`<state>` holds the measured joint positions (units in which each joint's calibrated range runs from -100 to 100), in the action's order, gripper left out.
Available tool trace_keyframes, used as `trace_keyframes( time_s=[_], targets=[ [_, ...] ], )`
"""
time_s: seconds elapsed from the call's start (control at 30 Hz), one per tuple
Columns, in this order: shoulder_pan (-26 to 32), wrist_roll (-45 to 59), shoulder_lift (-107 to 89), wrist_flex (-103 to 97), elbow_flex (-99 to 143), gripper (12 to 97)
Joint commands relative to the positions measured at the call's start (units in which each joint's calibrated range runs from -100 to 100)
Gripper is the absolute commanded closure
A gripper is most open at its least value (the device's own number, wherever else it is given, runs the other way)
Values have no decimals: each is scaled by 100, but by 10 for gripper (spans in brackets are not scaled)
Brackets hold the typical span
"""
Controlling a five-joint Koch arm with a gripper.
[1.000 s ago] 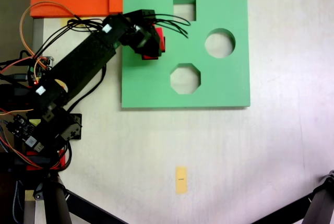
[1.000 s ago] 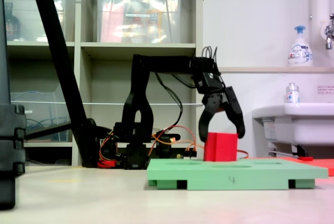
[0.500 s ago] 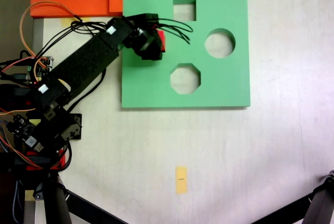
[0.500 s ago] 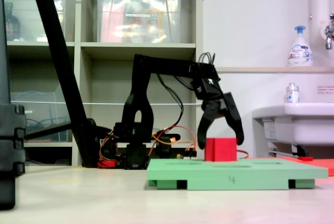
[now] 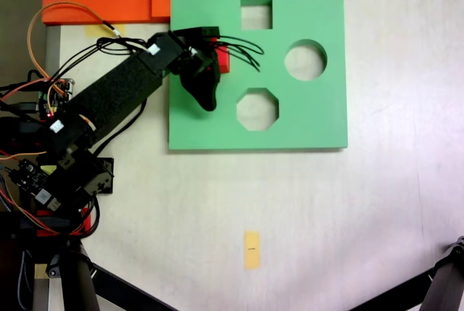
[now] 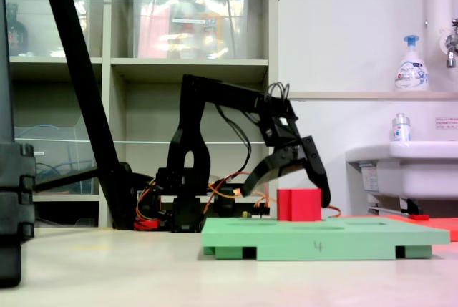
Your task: Put the cross columnar block into the corresponding hole
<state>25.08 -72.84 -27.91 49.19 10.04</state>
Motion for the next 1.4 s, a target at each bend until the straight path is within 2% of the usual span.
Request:
trace_keyframes(
  time_s=[0.0, 0.27, 0.57, 0.6, 0.7, 0.83, 0.97, 1.0, 1.07, 1.13, 1.37],
  targets=[
    [-34, -15, -659, -292, -17, 136],
    [-49, 103, -3382, -158, 860, 136],
    [-342, 625, -6497, 776, 1707, 144],
    [-381, 811, -6874, 844, 1857, 146],
    [-703, 1763, -7209, 873, 2545, 240],
    [-1343, 3380, -7209, 1614, 2794, 240],
    [-2042, 4396, -7209, 1682, 2954, 241],
    [-2291, 4845, -7209, 1537, 3004, 270],
    [-2716, 5426, -7209, 902, 3143, 412],
    [-3033, 5734, -7209, -254, 3432, 478],
    [-3306, 6310, -7209, -4539, 5815, 497]
  ],
)
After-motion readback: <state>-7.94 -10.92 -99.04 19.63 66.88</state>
